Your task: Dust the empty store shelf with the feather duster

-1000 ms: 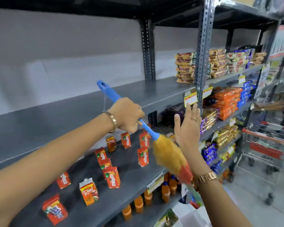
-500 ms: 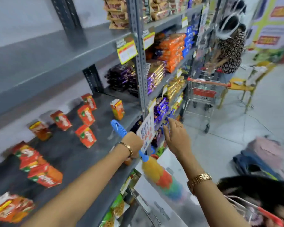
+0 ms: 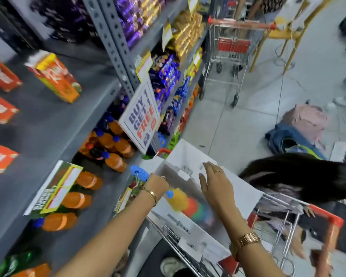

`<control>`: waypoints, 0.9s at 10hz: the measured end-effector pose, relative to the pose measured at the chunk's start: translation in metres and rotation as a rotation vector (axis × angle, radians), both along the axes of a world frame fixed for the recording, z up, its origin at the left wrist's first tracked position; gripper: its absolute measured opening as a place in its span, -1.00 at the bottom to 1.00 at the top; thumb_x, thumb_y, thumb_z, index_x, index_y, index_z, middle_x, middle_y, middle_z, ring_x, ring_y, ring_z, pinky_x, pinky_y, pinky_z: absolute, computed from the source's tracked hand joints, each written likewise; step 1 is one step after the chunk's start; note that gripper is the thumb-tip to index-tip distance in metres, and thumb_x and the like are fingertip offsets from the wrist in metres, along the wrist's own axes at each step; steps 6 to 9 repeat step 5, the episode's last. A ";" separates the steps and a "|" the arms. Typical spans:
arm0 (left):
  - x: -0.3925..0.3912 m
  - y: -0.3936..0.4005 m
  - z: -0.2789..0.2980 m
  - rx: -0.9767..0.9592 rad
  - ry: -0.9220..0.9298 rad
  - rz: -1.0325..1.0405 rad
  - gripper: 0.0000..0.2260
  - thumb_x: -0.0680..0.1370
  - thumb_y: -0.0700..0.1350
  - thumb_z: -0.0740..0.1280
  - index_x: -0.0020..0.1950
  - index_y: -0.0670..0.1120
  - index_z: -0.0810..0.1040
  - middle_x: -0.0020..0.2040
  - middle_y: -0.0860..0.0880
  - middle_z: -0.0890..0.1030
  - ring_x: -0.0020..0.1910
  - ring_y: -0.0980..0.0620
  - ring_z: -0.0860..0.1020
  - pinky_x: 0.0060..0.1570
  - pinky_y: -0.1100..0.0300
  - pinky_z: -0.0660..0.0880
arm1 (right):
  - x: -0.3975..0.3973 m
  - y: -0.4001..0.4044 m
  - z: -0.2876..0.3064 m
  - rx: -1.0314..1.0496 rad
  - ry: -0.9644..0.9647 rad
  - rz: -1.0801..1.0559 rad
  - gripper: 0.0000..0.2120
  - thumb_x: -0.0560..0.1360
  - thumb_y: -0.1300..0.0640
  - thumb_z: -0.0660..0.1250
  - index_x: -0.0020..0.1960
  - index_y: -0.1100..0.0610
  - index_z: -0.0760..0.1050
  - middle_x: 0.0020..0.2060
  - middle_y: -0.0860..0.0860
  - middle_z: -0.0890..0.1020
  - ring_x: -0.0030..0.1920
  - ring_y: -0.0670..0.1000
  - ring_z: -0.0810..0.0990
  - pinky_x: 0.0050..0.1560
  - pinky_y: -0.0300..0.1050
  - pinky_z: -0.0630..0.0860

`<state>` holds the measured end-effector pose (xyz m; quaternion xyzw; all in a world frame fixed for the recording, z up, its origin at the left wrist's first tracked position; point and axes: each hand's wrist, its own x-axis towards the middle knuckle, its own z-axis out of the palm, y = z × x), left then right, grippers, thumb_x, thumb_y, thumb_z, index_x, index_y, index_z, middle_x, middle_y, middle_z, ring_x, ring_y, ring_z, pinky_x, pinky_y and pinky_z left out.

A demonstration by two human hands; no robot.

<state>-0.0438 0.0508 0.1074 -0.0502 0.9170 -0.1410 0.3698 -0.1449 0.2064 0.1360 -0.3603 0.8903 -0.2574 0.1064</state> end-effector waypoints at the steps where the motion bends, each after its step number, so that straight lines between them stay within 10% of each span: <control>1: -0.014 -0.002 -0.051 -0.028 -0.047 -0.116 -0.80 0.57 -0.28 0.17 0.05 -0.11 0.57 0.09 -0.07 0.62 0.02 -0.07 0.60 -0.40 0.17 0.21 | 0.000 0.013 -0.049 0.077 -0.018 0.029 -0.69 0.41 0.31 0.38 0.12 0.37 0.46 0.07 0.34 0.58 0.06 0.33 0.54 0.11 0.21 0.46; 5: -0.005 0.000 -0.108 0.022 0.266 0.211 -0.48 0.57 -0.03 0.23 0.47 -0.13 0.13 0.42 -0.15 0.34 0.42 -0.16 0.25 0.35 -0.10 0.26 | 0.010 0.020 -0.118 0.357 -0.068 0.072 -0.59 0.55 0.17 0.19 0.33 0.30 0.24 0.35 0.27 0.36 0.33 0.24 0.30 0.35 0.16 0.17; 9: -0.005 0.000 -0.108 0.022 0.266 0.211 -0.48 0.57 -0.03 0.23 0.47 -0.13 0.13 0.42 -0.15 0.34 0.42 -0.16 0.25 0.35 -0.10 0.26 | 0.010 0.020 -0.118 0.357 -0.068 0.072 -0.59 0.55 0.17 0.19 0.33 0.30 0.24 0.35 0.27 0.36 0.33 0.24 0.30 0.35 0.16 0.17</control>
